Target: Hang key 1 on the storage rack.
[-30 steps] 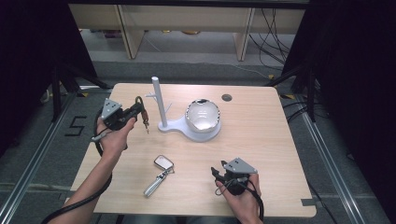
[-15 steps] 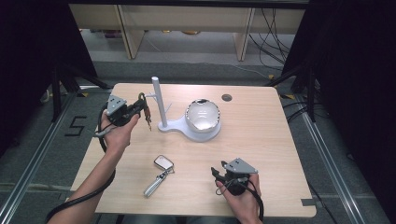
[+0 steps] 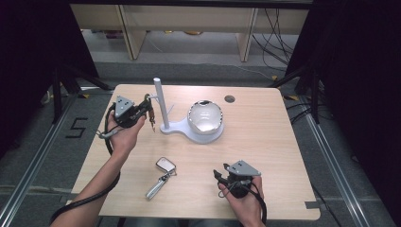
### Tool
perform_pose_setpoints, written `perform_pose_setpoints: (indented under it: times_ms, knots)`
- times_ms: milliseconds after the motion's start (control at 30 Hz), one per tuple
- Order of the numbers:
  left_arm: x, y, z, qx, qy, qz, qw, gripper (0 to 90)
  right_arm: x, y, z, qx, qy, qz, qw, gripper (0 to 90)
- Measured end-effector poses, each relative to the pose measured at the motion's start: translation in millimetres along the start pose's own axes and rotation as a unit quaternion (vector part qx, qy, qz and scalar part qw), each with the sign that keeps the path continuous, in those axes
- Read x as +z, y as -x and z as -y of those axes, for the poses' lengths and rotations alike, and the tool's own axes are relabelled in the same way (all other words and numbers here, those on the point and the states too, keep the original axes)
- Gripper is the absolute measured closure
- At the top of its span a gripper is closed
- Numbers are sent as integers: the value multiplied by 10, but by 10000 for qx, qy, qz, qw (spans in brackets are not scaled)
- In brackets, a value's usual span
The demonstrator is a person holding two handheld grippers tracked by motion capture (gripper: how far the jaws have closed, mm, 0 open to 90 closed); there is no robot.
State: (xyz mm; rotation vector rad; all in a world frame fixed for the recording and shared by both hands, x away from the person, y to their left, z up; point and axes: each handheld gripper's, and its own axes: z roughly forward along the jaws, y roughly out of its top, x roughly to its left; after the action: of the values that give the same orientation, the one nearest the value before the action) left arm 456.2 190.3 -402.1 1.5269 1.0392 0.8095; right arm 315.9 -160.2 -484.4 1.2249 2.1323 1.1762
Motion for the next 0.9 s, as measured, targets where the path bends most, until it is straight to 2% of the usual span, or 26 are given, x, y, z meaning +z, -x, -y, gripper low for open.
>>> perform_pose_setpoints:
  times_ms: [100,267,367,600,667,800,900]
  knots:
    - [-3,20,0,3,-41,-17,10000,832,7,29,-4,-182,35,13,9998,536]
    - [-4,48,-3,114,-50,-55,9999,831,19,25,0,-166,71,-4,9998,536]
    - [-2,64,-12,173,-64,-77,9998,830,18,13,2,-66,18,-68,10000,536]
    - [17,114,-18,310,-79,-74,9995,828,19,24,2,-116,54,-44,9999,536]
    - [20,120,-17,305,-79,-68,9995,828,13,26,1,-151,46,-3,9999,536]
    - [39,132,-18,337,-108,-56,9994,828,7,15,4,-19,-30,-72,10000,536]
    - [53,134,-18,360,-135,-56,9992,828,7,17,5,-26,-29,-74,10000,536]
